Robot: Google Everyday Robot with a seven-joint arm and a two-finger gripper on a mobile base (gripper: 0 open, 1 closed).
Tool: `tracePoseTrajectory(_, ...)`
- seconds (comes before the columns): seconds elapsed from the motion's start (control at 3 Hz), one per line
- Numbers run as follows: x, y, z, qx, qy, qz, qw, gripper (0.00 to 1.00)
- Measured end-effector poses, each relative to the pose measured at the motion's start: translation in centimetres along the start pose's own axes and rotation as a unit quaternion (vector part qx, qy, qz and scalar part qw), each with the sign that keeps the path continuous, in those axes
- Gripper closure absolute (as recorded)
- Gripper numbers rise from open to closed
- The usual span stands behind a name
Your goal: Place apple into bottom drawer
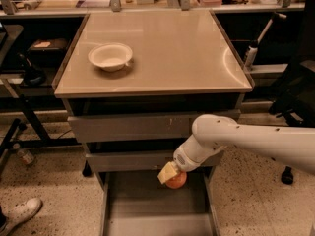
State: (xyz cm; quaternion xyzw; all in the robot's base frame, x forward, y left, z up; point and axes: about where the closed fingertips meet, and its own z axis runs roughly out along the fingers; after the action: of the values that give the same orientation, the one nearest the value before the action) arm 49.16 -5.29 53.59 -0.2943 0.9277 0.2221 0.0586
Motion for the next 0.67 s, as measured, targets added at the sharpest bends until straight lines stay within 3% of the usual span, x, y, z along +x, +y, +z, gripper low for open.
tracePoseTrajectory(0.67, 0.5, -1.9, 8.5, -0.026, -0.007, 0.054, 0.9982, 1.0)
